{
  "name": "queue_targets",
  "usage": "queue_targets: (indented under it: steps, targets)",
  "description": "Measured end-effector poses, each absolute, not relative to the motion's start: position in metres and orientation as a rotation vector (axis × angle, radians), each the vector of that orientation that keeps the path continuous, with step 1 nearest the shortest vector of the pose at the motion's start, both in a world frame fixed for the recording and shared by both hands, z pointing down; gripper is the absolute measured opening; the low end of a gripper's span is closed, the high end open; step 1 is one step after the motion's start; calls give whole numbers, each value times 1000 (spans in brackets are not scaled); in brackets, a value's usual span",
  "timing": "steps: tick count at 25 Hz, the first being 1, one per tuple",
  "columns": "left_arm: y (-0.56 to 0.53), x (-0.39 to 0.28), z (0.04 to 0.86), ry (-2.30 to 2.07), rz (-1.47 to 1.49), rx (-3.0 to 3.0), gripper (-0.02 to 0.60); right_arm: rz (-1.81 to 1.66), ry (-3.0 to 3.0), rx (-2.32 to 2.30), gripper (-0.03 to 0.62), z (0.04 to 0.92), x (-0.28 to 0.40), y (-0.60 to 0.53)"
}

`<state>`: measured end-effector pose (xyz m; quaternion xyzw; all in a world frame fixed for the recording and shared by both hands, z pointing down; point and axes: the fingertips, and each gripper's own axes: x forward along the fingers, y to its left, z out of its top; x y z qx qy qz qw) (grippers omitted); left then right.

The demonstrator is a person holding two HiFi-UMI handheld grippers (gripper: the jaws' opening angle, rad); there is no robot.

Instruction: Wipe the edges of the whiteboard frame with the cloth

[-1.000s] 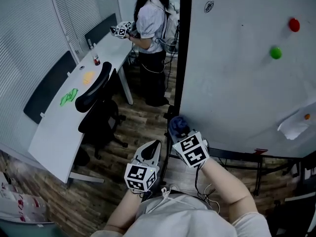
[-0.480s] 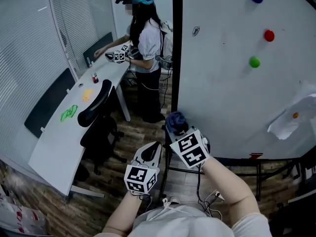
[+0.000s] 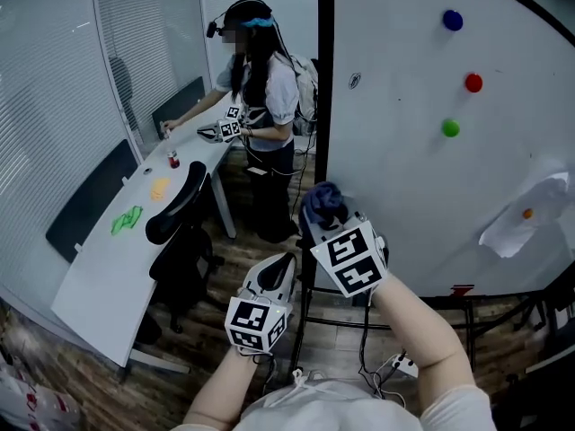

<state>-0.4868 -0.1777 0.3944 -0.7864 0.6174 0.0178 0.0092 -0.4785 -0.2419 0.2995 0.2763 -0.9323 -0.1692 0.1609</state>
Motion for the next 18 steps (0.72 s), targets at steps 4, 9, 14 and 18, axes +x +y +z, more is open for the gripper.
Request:
queue_targets:
  steps: [4,9,14,18]
  targets:
    - [-177,-485,387,1916,58,-2451,25,-453,-2696,809,77,276,-477,-245]
    - [-181,-485,375,1921,76,-2438,25,-475,-2694,804,77,251,-481,-246]
    - [-186,-483,360,1894,88,-2430,25,-567,-2701,835,77,212,-483,-244]
    - [-195,-484,339,1870,109,-2396,25,-694,-2685,880,77,180,-481,-242]
